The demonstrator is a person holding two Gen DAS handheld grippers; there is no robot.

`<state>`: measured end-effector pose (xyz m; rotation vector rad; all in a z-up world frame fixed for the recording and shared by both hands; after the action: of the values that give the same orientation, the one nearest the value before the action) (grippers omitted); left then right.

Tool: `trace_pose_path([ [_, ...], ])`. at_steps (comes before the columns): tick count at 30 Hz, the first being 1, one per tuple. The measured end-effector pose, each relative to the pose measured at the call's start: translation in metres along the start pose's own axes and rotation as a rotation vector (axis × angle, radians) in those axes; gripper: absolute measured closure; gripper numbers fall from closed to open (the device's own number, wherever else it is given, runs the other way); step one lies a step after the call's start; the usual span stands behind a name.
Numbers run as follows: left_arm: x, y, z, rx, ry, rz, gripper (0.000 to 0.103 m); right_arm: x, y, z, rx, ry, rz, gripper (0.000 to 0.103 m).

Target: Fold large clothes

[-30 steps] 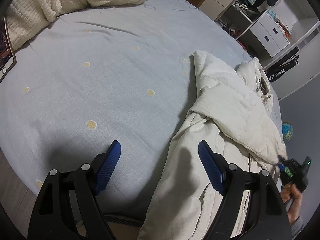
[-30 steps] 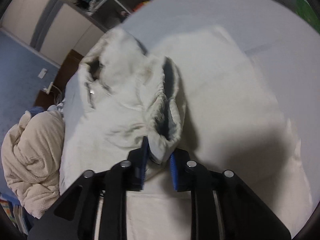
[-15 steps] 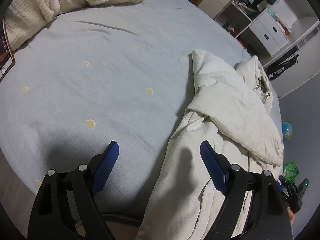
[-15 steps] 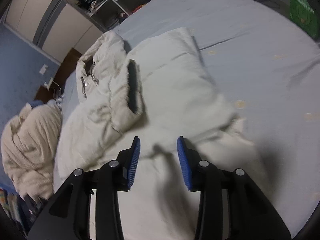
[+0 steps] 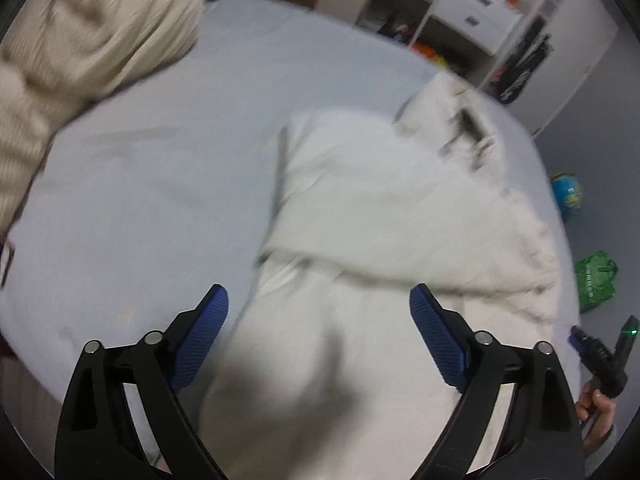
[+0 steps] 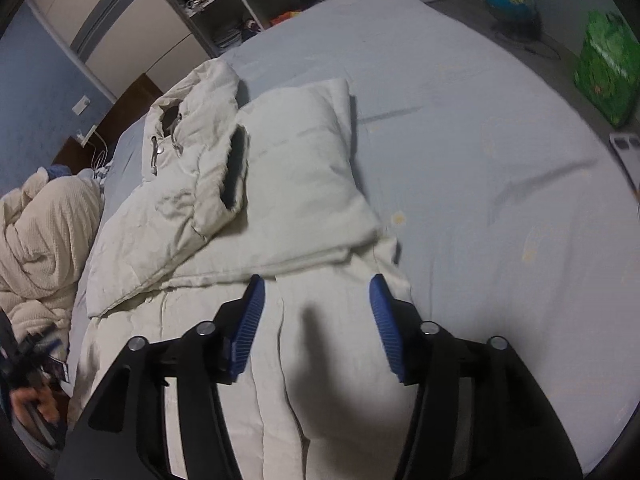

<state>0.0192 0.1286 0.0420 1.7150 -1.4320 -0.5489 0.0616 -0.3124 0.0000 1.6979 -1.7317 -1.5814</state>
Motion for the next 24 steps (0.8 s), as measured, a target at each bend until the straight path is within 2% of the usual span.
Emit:
trace_pose_path([
  [2,0.018,0.009,-0.026,0.079,-0.029,0.022,0.007,-0.010,0.004,-0.014,0.013,0.034,0.004,0.046],
  [5,0.036,0.000,-0.057,0.127,-0.066,0.042,0.007,-0.028,0.006,-0.042,0.031,0.078,0.001,0.043],
  [10,0.047,-0.047,-0.091,0.106,-0.045,0.068,0.007,-0.063,-0.006,-0.093,0.038,0.138,-0.021,0.038],
  [16,0.052,-0.100,-0.123,0.096,-0.016,0.116,0.007,-0.108,-0.057,-0.162,-0.024,0.132,-0.126,0.032],
  [19,0.057,-0.129,-0.127,0.094,-0.041,0.124,0.007,-0.129,-0.096,-0.195,-0.066,0.106,-0.173,0.031],
  [24,0.053,-0.165,-0.102,0.084,-0.077,0.110,0.007,-0.161,-0.168,-0.248,-0.098,0.070,-0.200,0.031],
])
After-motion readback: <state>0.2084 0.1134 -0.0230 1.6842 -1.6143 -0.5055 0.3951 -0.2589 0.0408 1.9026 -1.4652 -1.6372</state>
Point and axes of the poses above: each gripper's, at about its wrist camera, not at the fingertips, and y roughly against the way its jaws point, x to its right, z to its underside, the point moved 1 cm from there along -y, roughly the way its jaws point, and after that the axes turned 12 degrees about -y, right-handed, at the moved point
